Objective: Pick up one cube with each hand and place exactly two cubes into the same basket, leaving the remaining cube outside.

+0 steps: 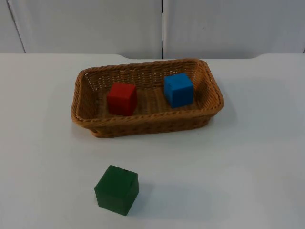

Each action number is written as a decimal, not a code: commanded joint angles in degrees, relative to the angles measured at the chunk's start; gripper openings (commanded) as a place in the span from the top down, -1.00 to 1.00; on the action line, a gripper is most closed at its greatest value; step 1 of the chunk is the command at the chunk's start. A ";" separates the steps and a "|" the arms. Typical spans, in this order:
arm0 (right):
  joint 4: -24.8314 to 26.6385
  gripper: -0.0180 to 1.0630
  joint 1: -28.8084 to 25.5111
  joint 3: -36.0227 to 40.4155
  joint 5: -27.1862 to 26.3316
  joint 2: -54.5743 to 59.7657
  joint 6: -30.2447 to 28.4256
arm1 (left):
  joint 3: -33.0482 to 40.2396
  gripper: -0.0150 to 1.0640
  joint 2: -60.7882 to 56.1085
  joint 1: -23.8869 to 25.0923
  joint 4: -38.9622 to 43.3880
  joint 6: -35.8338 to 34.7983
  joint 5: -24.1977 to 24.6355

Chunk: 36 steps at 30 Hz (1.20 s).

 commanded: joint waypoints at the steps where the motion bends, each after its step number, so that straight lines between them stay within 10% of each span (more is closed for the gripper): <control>1: -0.21 -0.32 0.11 0.40 1.01 -1.64 0.19 | 0.15 -0.97 -1.98 -0.25 1.24 -0.73 1.63; 11: -1.83 -0.32 0.11 0.40 8.84 -11.69 2.28 | 0.93 -0.97 -6.68 -0.25 6.57 -6.99 9.89; 18: -12.42 -0.32 0.11 0.40 15.79 -17.18 12.84 | 1.76 -0.97 -6.68 -0.25 8.00 -6.99 9.72; 36: -16.37 -0.31 0.01 2.37 21.25 -20.72 16.30 | 3.94 -0.97 -6.68 -0.25 8.18 -6.99 8.02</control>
